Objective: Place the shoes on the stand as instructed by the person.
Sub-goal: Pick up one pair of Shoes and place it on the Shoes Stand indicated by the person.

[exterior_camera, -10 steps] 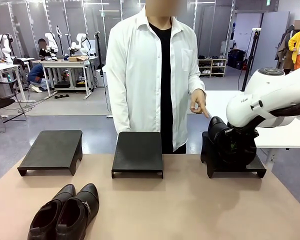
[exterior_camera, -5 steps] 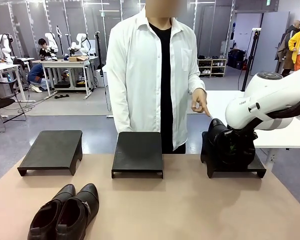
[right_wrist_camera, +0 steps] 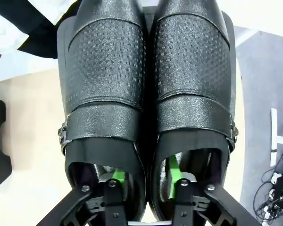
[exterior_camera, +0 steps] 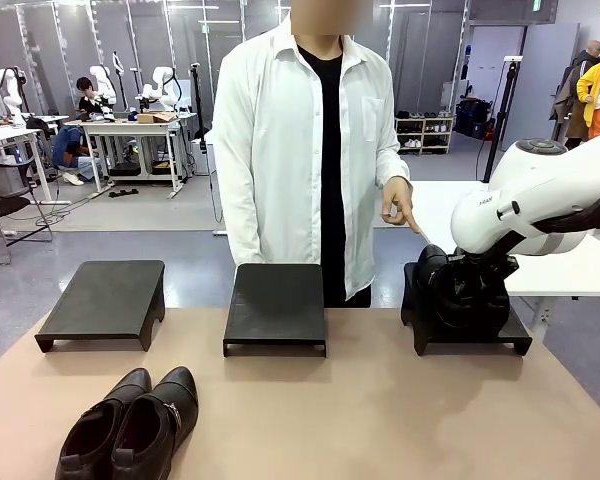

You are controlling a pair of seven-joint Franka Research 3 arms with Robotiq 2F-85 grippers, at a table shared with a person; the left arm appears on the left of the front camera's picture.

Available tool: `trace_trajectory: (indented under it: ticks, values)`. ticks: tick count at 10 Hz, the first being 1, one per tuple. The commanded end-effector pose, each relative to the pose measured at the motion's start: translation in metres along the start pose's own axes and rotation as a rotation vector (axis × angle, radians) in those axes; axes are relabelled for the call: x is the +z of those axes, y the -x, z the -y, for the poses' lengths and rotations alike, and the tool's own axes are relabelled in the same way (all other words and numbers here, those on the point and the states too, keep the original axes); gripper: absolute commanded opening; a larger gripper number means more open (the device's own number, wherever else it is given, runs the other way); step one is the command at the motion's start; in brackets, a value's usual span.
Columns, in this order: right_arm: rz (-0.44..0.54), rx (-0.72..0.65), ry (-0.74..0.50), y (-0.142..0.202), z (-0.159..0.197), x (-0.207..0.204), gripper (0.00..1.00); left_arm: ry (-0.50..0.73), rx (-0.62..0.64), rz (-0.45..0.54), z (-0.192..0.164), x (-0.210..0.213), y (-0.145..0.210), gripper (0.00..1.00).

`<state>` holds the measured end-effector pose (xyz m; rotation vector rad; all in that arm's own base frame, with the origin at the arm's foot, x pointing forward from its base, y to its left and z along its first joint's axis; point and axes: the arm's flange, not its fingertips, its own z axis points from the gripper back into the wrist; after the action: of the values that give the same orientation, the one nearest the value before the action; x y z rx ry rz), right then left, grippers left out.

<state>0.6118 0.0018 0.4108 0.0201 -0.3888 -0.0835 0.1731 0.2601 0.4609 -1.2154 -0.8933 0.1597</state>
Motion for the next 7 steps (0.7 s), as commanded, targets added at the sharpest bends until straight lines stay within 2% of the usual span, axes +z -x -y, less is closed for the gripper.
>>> trace_trajectory:
  ticks: [1, 3, 4, 5, 7]
  values:
    - [0.013, -0.032, -0.005, -0.0001, -0.0006, -0.0015, 1.0, 0.019, -0.021, 0.008, -0.0003, 0.0007, -0.0034, 1.0]
    - [0.011, -0.036, -0.003, 0.0022, -0.0006, 0.0006, 1.0, 0.019, -0.021, 0.008, -0.0003, 0.0007, -0.0034, 1.0]
    - [0.015, -0.037, -0.006, 0.0028, -0.001, 0.0011, 0.9, 0.019, -0.021, 0.008, -0.0003, 0.0007, -0.0034, 1.0]
    - [0.017, -0.035, -0.009, 0.0032, -0.0015, 0.0015, 1.0, 0.019, -0.021, 0.008, -0.0003, 0.0007, -0.0034, 1.0]
    - [0.019, -0.047, -0.002, -0.0006, 0.0008, -0.0013, 1.0, 0.019, -0.021, 0.008, -0.0003, 0.0007, -0.0034, 1.0]
